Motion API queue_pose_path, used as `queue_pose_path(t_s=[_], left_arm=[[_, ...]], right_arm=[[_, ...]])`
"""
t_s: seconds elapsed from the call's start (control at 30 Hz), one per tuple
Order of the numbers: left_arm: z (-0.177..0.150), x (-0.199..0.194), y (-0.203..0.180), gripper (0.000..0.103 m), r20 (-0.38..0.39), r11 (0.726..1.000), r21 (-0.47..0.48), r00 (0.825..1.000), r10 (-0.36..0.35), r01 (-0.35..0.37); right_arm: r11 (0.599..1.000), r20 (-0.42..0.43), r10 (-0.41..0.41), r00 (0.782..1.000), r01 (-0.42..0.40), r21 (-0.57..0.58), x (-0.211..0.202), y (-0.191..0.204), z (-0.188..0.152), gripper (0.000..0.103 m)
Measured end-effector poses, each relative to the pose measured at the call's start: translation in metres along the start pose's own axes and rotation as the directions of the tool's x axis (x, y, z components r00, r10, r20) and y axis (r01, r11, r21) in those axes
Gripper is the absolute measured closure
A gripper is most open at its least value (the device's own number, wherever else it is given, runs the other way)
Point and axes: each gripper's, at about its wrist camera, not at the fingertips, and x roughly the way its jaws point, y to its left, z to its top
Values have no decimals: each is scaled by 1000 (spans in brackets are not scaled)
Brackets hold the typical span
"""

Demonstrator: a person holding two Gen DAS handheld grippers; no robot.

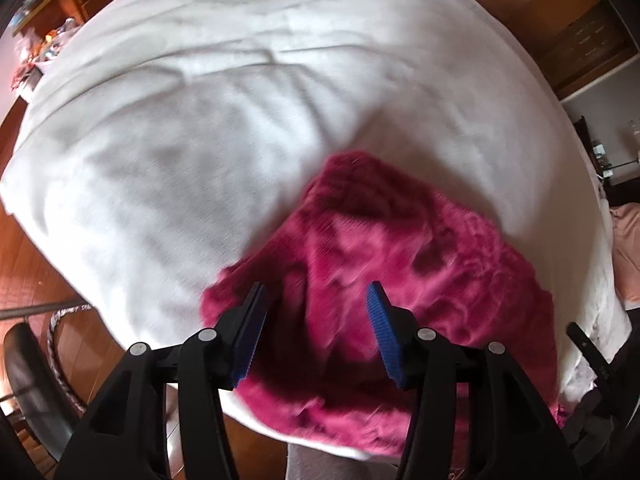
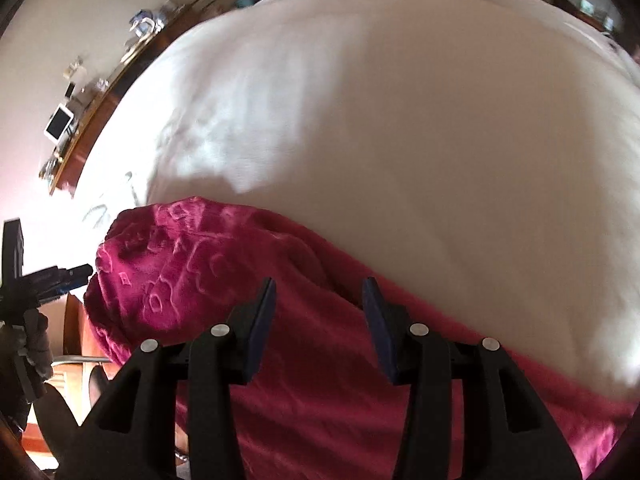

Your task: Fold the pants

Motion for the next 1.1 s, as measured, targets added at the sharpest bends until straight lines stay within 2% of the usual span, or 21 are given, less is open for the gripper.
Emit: queue_pose_path(t_s=[0.17,0.2,0.23,0.3,0.37,0.43,0.53,0.6,0.67,0.77,0.83,0.9,0.97,1.0,1.03,1.1], left_arm=[[20,23,-8,51,-15,1000,21,1000,5,-5],[24,28,-8,51,-19,1000,23,1000,12,-11],[26,33,-9,51,-24,1000,23,1000,17,-17],[33,47,-10,51,-41,1000,24,999,21,-20],[39,56,-11,52,-54,999,39,998,28,-26],[44,60,-10,74,-55,998,47,998,34,-31],[55,54,-6,88,-24,1000,29,1000,2,-1],[63,48,-5,89,17,1000,20,1000,-7,7],[70,49,-5,89,45,999,32,999,15,-16],[73,67,-6,86,9,995,64,997,73,-74],[73,71,-9,85,5,991,93,995,95,-95],[74,68,-11,83,0,990,98,995,103,-102],[74,60,-12,76,9,990,92,994,108,-108],[74,53,-13,69,21,989,90,993,120,-121],[76,49,-14,65,31,987,91,992,126,-129],[76,36,-20,62,69,978,117,984,165,-173]], right_arm=[[1000,-72,25,997,-25,1,40,11,15,57],[1000,-86,30,996,-31,-2,48,13,17,61],[999,-105,30,994,-32,-14,55,16,19,73],[999,-109,-13,994,9,-31,57,18,22,88],[1000,-91,-19,996,18,-13,54,15,27,92],[1000,-71,-23,997,24,12,48,10,33,94],[999,-54,-41,998,43,28,46,6,39,96],[997,-51,-72,996,73,9,50,6,41,97],[995,-57,-101,993,102,5,57,2,42,97],[988,-64,-152,986,152,-4,65,-4,49,101],[991,-66,-135,989,136,12,61,-11,55,101],[991,-33,-130,991,131,2,49,-12,57,101],[992,-13,-122,992,122,-9,34,-14,58,99],[993,-7,-118,993,118,-8,28,-15,57,96],[993,0,-119,993,119,-7,22,-16,54,88],[992,17,-126,992,126,0,9,-21,46,77]])
